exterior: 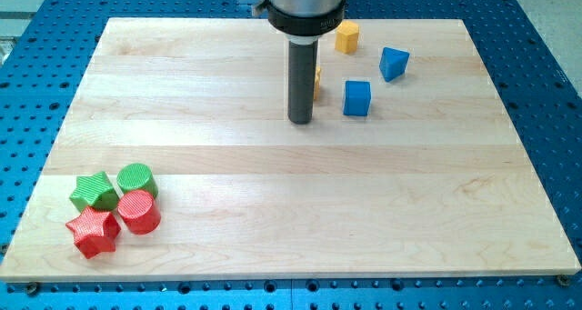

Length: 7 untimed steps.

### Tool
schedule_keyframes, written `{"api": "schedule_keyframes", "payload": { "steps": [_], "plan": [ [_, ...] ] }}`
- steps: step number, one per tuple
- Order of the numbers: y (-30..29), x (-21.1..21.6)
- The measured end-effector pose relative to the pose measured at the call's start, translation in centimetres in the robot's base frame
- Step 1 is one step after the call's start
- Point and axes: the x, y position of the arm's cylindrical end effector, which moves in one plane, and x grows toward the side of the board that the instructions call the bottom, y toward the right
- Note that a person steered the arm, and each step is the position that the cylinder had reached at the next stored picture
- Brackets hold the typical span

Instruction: Move the yellow heart towards the yellow hexagon

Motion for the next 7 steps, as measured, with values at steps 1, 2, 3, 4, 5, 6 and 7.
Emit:
{"api": "schedule_keyframes", "payload": {
  "steps": [1,2,3,4,5,6,7],
  "plan": [
    [3.3,-3.1],
    [5.0,-5.5],
    [0.3,-0.4],
    [-3.3,-1.1],
    [-1.1,-4.6],
    [0.2,-7.4],
    [3.3,-7.5]
  ]
}}
